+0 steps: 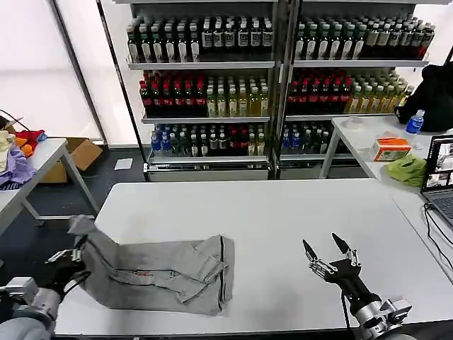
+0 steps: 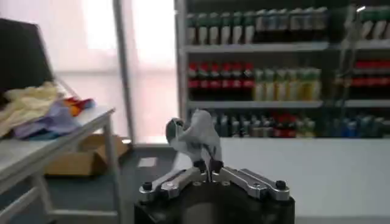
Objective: Fold and organize the clothes.
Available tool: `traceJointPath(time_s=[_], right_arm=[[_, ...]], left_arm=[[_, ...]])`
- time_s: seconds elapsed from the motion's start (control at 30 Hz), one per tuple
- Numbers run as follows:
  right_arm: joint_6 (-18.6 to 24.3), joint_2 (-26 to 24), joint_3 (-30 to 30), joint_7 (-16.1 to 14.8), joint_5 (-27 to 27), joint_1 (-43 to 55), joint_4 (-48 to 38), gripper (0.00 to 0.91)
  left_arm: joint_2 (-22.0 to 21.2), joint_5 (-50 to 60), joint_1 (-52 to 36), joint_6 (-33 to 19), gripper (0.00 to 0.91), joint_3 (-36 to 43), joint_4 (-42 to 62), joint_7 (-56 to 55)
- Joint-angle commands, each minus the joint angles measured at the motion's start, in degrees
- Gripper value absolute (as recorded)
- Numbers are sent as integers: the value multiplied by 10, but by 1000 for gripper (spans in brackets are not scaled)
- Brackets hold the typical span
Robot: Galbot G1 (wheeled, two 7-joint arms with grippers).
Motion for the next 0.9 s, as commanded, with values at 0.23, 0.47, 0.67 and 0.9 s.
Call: traceJointPath(time_s=[0.23,0.47,0.67,0.9], right_arm=[[0,7,16,3,-8,-23,11,907],[-4,9,18,2,-18,-48,39,907],[-6,15,16,3,-25,-44,37,907],[-5,16,22,3,-22,-47,49,907]], left_arm=[[29,42,-29,-16,20,282,-77,-22],[-3,26,-129,6,20,361,-24,-115],[-51,-1,-173,38,20,407,-10,-163],[-86,28,-160,70,907,412,25,-164]])
